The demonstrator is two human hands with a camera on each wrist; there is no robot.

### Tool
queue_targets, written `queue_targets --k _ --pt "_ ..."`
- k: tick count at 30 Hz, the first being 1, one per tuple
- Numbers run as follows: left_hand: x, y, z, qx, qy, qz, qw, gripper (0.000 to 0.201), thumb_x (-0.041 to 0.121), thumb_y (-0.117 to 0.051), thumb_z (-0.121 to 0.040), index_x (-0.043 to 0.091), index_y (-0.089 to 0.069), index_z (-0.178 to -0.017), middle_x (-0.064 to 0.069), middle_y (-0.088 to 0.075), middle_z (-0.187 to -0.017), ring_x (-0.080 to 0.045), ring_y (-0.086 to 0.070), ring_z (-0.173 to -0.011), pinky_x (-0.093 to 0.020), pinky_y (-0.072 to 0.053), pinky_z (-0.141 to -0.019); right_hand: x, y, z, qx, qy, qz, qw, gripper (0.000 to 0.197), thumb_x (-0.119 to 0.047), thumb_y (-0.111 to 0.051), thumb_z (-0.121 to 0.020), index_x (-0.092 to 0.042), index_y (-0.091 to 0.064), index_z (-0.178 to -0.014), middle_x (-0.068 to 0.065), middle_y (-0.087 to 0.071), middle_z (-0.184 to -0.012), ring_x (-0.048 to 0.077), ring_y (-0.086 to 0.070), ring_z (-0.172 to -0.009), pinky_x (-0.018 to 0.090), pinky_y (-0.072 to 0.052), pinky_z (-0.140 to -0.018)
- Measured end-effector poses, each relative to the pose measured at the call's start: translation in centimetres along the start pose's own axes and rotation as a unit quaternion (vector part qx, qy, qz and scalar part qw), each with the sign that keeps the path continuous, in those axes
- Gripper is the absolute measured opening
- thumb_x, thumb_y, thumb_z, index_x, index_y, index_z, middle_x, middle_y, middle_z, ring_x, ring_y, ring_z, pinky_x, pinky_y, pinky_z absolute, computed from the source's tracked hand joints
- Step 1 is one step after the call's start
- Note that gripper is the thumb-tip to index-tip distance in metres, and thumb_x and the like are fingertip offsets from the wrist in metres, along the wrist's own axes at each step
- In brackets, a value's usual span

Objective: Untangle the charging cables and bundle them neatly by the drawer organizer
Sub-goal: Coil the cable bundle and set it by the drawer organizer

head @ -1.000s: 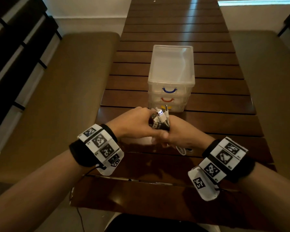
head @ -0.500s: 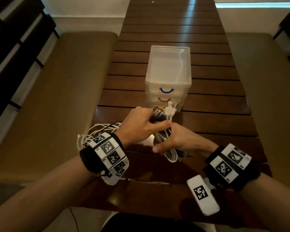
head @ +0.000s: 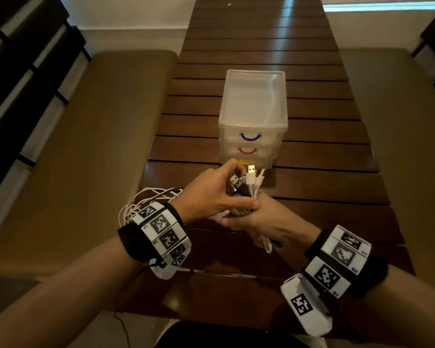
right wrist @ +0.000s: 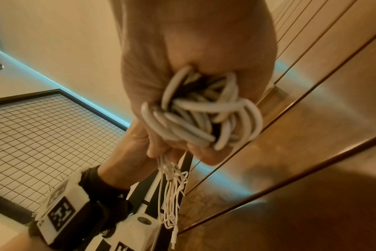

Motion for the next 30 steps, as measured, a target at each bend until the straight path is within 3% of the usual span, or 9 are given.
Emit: queue_targets --k 4,7,9,11,16,19,23,26,30 --pt "-0.2 -0.1 0.4 -0.006 -0.021 0.034 0.999 0.069 0.054 -0.080 -0.066 0.030 -0.054 -0.125 0.006 -0.071 -0.091 -0.007 -0.067 -0.081 -0.031 -0.054 -0.075 0.4 -0.8 0.4 -0.044 -0.019 -0.005 0.999 0.021 -0.021 -0.074 -0.087 -0.008 -0.062 -0.099 -0.001 -0.059 -0.053 0.014 -0.056 -0.043 0.026 -0.049 -0.047" --pt "-0.2 0.5 0.4 0.033 -0.037 0.010 0.999 0.055 0.060 -0.077 -0.067 0.023 -0.066 -0.107 0.011 -0.067 -0.077 -0.003 -0.064 -0.068 -0.026 -0.048 -0.065 0.4 -1.5 0.7 -0.089 -0.047 -0.064 0.993 0.013 -0.013 -0.072 -0.088 -0.007 -0.063 -0.096 0.008 -0.068 -0.067 0.020 -0.067 -0.058 0.033 -0.057 -0.058" --pt "0.0 0.9 0.5 0.054 -0.058 0.009 0.997 0.047 0.057 -0.078 -0.068 0.023 -0.067 -0.097 0.012 -0.066 -0.075 -0.007 -0.063 -0.065 -0.030 -0.049 -0.061 -0.3 -2.3 0.8 -0.130 -0.031 -0.116 0.984 0.025 -0.005 -0.068 -0.090 -0.005 -0.058 -0.112 0.012 -0.075 -0.092 0.024 -0.072 -0.070 0.033 -0.060 -0.061" --pt "0.3 1.1 0.6 0.055 -0.073 0.030 0.995 0.039 0.050 -0.080 -0.069 0.020 -0.066 -0.089 0.008 -0.067 -0.075 -0.014 -0.064 -0.065 -0.039 -0.052 -0.062 -0.4 -2.7 0.8 -0.149 -0.015 -0.138 0.979 0.040 -0.001 -0.066 -0.090 -0.002 -0.051 -0.126 0.015 -0.074 -0.108 0.022 -0.071 -0.066 0.030 -0.058 -0.058" --pt "0.2 1.2 0.8 0.044 -0.088 0.079 0.992 0.043 0.046 -0.079 -0.070 0.011 -0.067 -0.093 -0.001 -0.069 -0.077 -0.020 -0.065 -0.069 -0.045 -0.052 -0.067 -0.2 -2.7 0.7 -0.115 0.012 -0.134 0.984 0.019 -0.009 -0.070 -0.089 -0.005 -0.060 -0.105 0.011 -0.070 -0.072 0.013 -0.052 -0.040 0.028 -0.048 -0.046" --pt "-0.4 1.0 0.7 0.021 -0.064 0.057 0.996 0.054 0.055 -0.077 -0.067 0.019 -0.065 -0.106 0.003 -0.070 -0.084 -0.013 -0.066 -0.074 -0.041 -0.054 -0.071 0.0 -2.4 0.5 -0.062 0.006 -0.113 0.992 0.011 -0.018 -0.067 -0.093 -0.012 -0.061 -0.086 0.004 -0.054 -0.051 0.015 -0.047 -0.037 0.028 -0.045 -0.044" --pt "-2.0 0.5 1.0 -0.124 0.005 -0.050 0.991 0.093 0.073 -0.069 -0.060 0.036 -0.043 -0.141 0.008 -0.071 -0.102 -0.008 -0.066 -0.089 -0.031 -0.053 -0.083 -0.3 -1.5 0.5 -0.028 0.021 -0.058 0.998 0.015 -0.031 -0.067 -0.091 -0.020 -0.059 -0.084 -0.007 -0.054 -0.047 0.006 -0.050 -0.040 0.022 -0.044 -0.045" --pt "-3.7 1.1 2.3 -0.238 0.022 -0.101 0.966 0.064 0.070 -0.069 -0.068 0.032 -0.062 -0.119 0.012 -0.071 -0.094 -0.004 -0.066 -0.083 -0.027 -0.052 -0.075 -0.3 -0.2 0.3 -0.005 0.020 -0.070 0.997 0.028 -0.043 -0.072 -0.084 -0.029 -0.061 -0.062 -0.001 -0.052 -0.047 0.017 -0.047 -0.039 0.026 -0.040 -0.045" --pt "-4.7 2.9 2.9 -0.220 0.062 -0.052 0.972 0.042 0.058 -0.063 -0.077 0.017 -0.065 -0.086 0.005 -0.064 -0.065 -0.007 -0.062 -0.056 -0.027 -0.051 -0.059 -0.6 0.9 -0.5 0.011 0.033 -0.069 0.997 0.049 -0.037 -0.070 -0.088 -0.022 -0.051 -0.045 0.010 -0.047 -0.044 0.024 -0.043 -0.037 0.029 -0.041 -0.046"
Point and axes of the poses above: each hand's wrist, its own z-axis away from the middle knuckle, its own y-axis out of the back of the hand, x = y × z, the point moved 7 cm from there along -z, towards the middle knuckle
